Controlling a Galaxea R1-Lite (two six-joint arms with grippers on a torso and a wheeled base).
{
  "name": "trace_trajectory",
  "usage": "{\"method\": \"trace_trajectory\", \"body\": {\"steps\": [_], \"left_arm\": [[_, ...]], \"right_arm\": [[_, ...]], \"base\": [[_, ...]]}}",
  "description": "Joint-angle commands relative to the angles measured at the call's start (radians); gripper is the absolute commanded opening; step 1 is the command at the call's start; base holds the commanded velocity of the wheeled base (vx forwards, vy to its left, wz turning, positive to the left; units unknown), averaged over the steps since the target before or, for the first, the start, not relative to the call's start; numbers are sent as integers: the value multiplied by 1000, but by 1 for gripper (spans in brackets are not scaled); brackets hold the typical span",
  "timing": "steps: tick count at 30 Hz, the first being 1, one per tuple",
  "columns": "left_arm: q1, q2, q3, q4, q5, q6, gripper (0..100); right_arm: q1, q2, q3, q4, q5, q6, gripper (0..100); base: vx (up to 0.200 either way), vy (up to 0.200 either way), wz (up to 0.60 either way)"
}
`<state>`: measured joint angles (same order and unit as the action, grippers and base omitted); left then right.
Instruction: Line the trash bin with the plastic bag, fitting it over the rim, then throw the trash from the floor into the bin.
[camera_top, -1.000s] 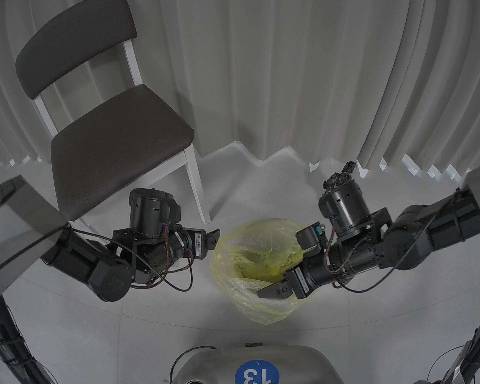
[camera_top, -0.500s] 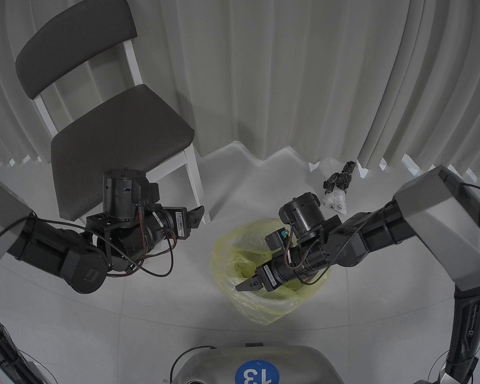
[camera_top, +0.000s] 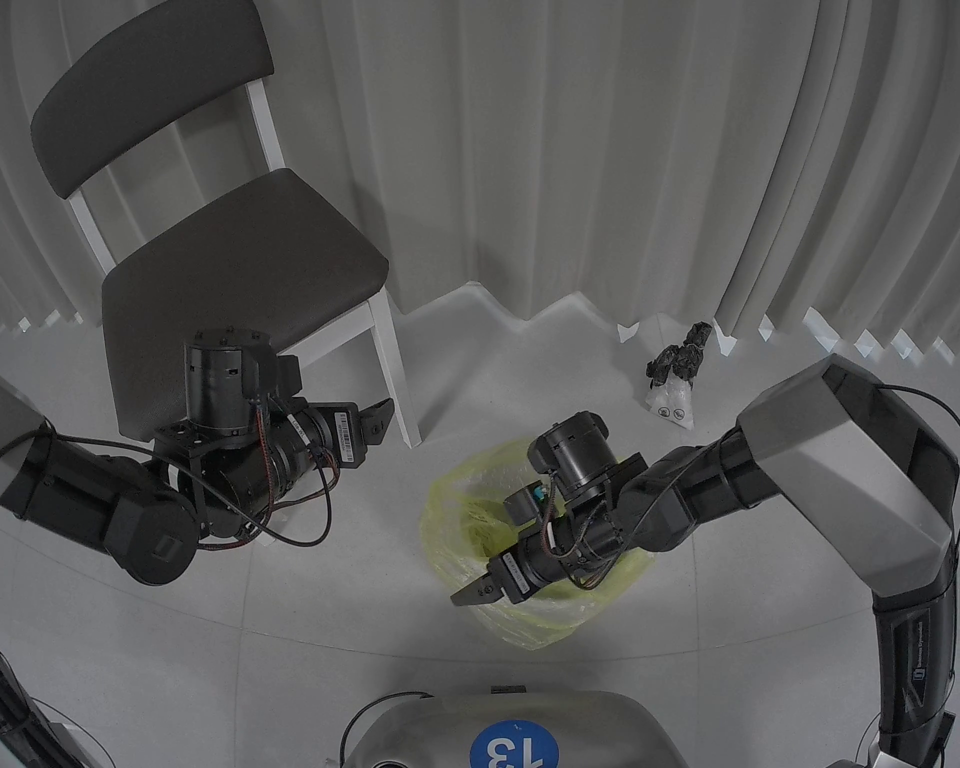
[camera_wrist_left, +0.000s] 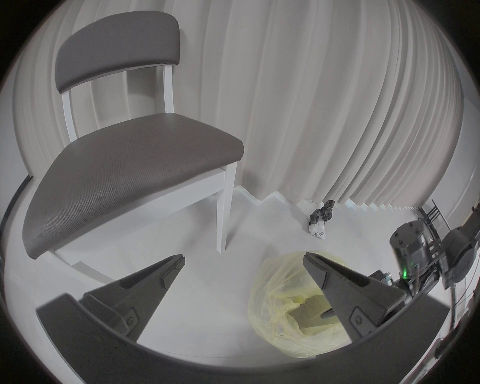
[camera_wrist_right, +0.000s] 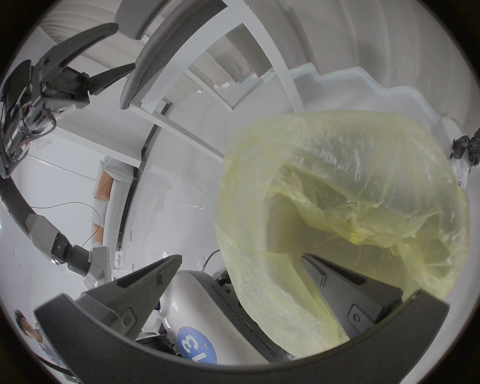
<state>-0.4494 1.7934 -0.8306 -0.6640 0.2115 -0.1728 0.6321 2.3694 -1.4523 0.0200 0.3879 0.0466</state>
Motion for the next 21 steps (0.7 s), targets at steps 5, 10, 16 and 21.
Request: {"method": "trace_trajectory", "body": {"steps": [5, 10, 16, 21], "left_arm": [[0, 0, 18, -14, 0, -2, 100], [0, 0, 19, -26, 0, -1, 100], [0, 4, 19, -26, 0, -1, 100], [-2, 9, 18, -28, 0, -1, 100]], "right_arm": [[84, 10, -3, -2, 42, 12, 100], [115, 41, -16, -3, 43, 10, 100], [110, 99, -22, -8, 43, 10, 100], [104, 103, -20, -5, 51, 13, 100]], "base": [[0, 0, 0], [0, 0, 0], [0, 0, 0], [0, 0, 0]]}}
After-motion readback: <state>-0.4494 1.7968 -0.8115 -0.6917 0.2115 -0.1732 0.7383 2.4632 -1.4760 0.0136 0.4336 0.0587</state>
